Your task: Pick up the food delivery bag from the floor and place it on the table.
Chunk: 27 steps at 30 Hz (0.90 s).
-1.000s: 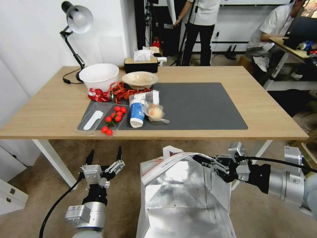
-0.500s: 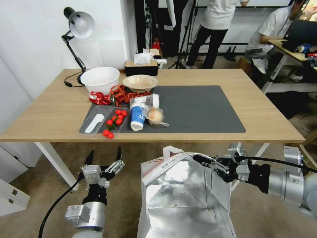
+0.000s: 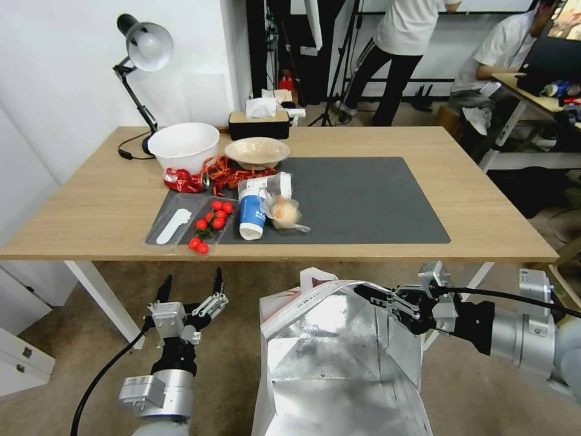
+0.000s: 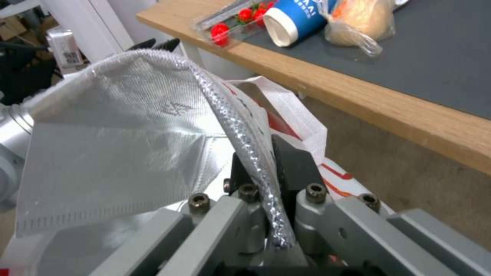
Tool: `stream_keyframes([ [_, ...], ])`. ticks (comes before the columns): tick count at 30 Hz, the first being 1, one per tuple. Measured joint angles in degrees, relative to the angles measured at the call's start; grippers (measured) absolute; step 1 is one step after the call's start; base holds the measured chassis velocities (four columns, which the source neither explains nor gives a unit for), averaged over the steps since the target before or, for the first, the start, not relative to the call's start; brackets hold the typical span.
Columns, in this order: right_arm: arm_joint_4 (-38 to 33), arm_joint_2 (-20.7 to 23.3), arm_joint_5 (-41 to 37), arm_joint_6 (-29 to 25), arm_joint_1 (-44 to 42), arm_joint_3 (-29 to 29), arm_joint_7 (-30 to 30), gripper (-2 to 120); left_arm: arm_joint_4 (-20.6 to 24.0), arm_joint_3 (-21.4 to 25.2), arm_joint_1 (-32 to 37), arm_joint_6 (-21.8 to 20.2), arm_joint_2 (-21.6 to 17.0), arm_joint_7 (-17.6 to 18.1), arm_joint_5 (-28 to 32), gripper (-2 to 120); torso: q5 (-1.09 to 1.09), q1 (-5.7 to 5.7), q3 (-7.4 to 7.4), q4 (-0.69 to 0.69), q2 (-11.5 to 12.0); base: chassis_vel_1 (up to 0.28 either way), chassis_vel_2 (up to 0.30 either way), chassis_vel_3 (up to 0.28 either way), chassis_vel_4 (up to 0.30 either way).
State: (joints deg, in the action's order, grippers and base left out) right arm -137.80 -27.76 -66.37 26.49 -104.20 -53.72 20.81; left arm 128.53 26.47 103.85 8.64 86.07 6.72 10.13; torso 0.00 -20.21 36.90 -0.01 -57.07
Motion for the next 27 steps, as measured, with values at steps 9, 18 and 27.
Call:
stream_keyframes([
  [9, -1.8, 0.5, -2.7, 0.6, -1.6, -2.8, -0.9, 0, -0.2, 0.0, -0.2, 0.1, 0.1, 0.4, -0.1, 100, 0.0, 0.07, -0.09, 0.0, 0.2, 0.0, 0.0, 0.0, 0.0],
  [18, -3.9, -0.4, -5.8, 0.8, -7.3, -11.4, -0.5, 0, 0.1, 0.1, -0.1, 0.3, -0.3, 0.5, 0.2, 100, 0.0, 0.13, -0.17, -0.01, 0.3, 0.0, 0.0, 0.0, 0.0],
  [27, -5.4, 0.1, -12.5, 2.1, -8.5, -20.1, -2.2, 0, 0.1, 0.1, -0.5, 0.2, -0.9, 0.7, 0.3, 100, -0.01, 0.15, -0.21, 0.01, 0.4, 0.0, 0.0, 0.0, 0.0],
])
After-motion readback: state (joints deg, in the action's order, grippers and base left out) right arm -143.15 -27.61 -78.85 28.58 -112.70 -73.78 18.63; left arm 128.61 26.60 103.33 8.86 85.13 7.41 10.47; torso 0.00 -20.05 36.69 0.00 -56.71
